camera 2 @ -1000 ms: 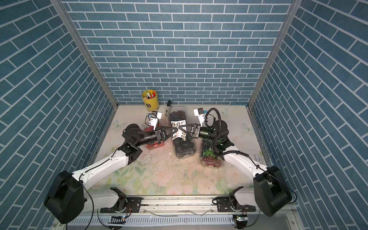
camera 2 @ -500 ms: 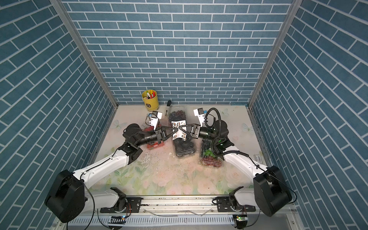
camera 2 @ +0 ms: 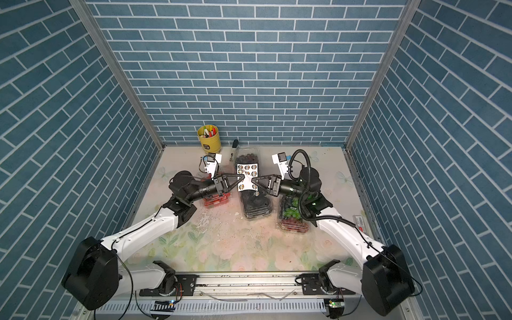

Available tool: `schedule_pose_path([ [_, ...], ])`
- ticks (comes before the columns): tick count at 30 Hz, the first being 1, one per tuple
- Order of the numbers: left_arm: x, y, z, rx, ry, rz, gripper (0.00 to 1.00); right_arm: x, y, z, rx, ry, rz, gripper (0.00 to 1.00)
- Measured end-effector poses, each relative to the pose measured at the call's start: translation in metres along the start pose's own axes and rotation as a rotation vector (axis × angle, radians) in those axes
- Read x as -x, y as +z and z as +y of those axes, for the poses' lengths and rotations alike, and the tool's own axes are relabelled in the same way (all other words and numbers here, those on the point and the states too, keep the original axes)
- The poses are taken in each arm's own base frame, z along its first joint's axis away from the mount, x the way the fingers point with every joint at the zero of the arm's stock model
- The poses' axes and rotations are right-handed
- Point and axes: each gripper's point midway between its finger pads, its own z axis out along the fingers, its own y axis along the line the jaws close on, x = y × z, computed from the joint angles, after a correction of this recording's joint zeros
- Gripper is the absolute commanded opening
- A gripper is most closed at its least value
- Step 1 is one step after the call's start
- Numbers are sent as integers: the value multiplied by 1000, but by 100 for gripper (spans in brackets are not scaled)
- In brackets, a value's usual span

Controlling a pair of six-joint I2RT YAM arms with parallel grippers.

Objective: Label fruit boxes
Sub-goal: Adjust the label sticker.

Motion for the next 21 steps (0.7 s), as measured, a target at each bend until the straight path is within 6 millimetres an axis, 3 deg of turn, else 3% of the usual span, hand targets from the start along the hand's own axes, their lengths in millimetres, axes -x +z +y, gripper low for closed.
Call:
schedule_pose_path([
  [9, -8, -12, -1, 73, -44, 33, 0, 13, -27, -12, -300, -247, -80, 36],
  [16, -19, -23, 3, 147, -76, 65, 0, -11, -10, -6, -432, -551, -19, 39],
  [21, -28, -28, 8, 188, -103, 91, 0, -7, -5, -12, -520, -699, -24, 37],
])
